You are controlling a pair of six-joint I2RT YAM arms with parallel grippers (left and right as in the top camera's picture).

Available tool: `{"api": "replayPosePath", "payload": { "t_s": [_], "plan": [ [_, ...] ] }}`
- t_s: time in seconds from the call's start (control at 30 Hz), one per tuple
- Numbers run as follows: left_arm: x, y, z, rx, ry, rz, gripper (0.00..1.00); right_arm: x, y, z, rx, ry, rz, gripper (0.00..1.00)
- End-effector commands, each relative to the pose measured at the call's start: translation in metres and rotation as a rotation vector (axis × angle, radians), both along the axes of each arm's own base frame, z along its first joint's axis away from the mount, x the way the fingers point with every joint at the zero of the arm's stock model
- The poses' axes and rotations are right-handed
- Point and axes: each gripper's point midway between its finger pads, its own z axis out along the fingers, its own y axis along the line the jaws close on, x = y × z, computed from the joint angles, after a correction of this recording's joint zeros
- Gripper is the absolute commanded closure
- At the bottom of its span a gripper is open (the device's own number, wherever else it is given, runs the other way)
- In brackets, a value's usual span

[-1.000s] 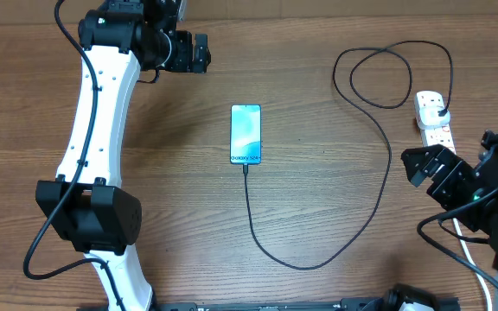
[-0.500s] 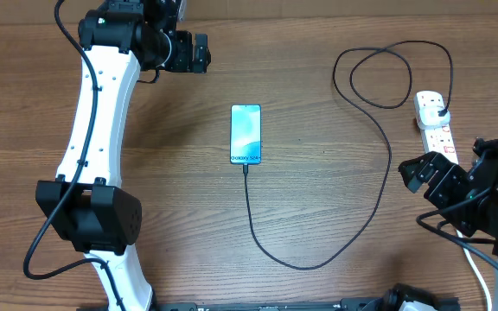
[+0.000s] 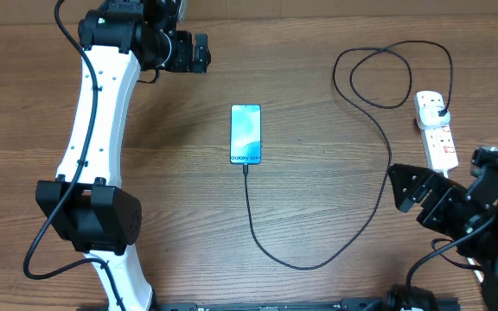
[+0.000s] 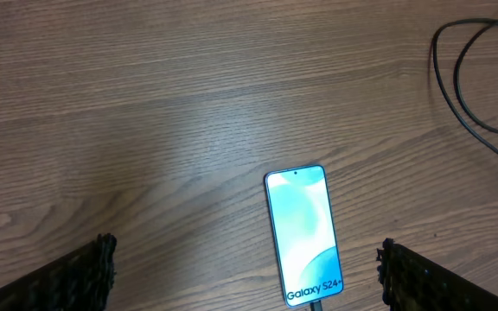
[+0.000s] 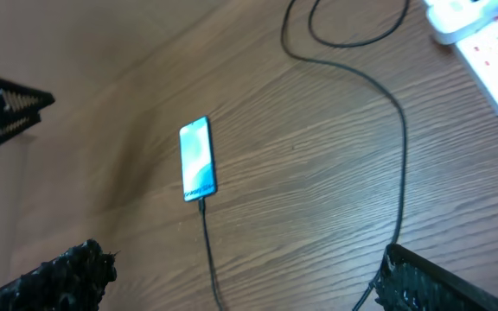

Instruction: Plug charger to phone and switch on socket

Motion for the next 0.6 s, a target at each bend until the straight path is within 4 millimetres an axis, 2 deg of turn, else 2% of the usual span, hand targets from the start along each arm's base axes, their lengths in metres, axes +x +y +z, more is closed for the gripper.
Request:
{"api": "replayPosePath", "payload": {
  "t_s": [0.0, 0.13, 0.23, 0.4, 0.57],
  "plan": [
    [0.001, 0.000, -0.005, 0.013, 0.005, -0.012, 0.00, 0.006, 0.019, 0.001, -0.019, -0.055, 0.106, 0.00],
    [0.001, 0.000, -0.005, 0.013, 0.005, -0.012, 0.00, 0.007, 0.036, 0.005, -0.037, -0.182, 0.192, 0.00],
    [0.001, 0.000, -0.005, 0.013, 0.005, -0.012, 0.00, 0.003, 0.043, -0.004, -0.061, -0.253, 0.223, 0.00],
    [0.001, 0.000, -0.005, 0.013, 0.005, -0.012, 0.00, 0.013, 0.030, -0.019, -0.113, -0.381, 0.145, 0.00],
    [0.001, 0.000, -0.005, 0.013, 0.005, -0.012, 0.00, 0.023, 0.019, -0.022, -0.147, -0.478, 0.076, 0.00]
  ]
}}
